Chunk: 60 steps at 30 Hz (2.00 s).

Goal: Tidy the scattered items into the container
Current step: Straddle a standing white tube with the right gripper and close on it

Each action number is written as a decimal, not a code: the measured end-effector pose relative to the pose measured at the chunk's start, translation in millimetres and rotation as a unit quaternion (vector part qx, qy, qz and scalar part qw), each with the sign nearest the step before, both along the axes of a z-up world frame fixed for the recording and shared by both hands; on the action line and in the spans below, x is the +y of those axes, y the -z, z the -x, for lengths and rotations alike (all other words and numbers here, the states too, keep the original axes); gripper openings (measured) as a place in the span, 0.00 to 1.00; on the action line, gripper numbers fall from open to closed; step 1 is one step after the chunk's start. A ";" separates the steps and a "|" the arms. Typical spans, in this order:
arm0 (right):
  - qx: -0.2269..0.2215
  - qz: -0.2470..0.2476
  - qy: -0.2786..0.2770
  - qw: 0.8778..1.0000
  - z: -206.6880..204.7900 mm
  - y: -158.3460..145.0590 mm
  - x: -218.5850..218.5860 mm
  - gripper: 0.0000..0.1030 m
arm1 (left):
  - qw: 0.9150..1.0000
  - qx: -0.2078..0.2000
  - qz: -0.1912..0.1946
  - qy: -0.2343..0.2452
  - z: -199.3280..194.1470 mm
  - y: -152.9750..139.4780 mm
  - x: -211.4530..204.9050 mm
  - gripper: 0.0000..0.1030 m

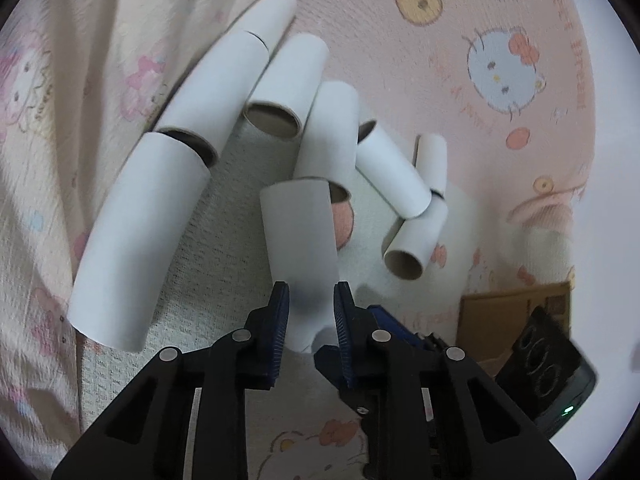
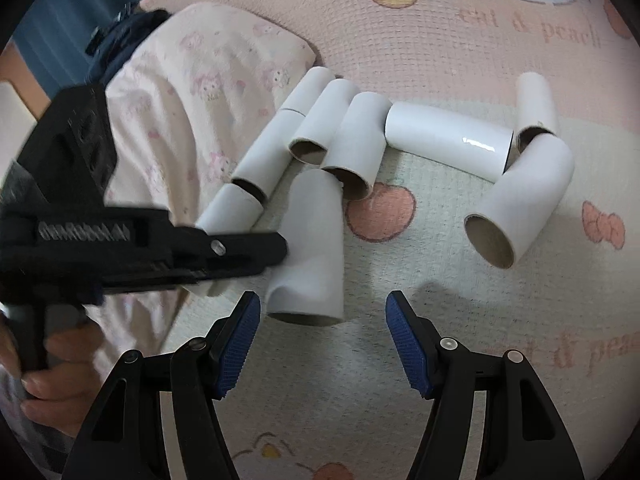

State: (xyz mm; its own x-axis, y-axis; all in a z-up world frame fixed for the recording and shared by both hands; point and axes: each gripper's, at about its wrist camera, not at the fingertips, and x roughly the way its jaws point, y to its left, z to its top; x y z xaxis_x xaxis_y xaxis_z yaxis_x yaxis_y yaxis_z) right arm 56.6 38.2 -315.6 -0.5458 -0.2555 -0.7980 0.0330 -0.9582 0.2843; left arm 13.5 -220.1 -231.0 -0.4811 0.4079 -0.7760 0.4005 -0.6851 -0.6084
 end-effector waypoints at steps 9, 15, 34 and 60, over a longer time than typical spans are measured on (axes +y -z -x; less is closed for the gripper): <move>-0.008 -0.016 -0.219 0.976 0.5 1.1 -26.5 0.52 | 1.000 -0.008 0.011 -0.021 7.3 6.0 -14.8 0.27; -0.008 -0.038 -0.243 0.969 -2.2 7.4 -39.7 0.42 | 1.000 -0.011 0.019 -0.007 8.3 7.8 -5.8 0.26; -0.033 -0.051 -0.171 0.983 -37.2 -15.4 32.1 0.41 | 0.995 0.025 -0.018 0.098 6.6 -6.1 85.9 0.23; -0.096 -0.021 -0.170 0.980 -20.9 3.4 54.3 0.49 | 0.997 -0.027 -0.033 0.066 33.2 20.7 82.1 0.42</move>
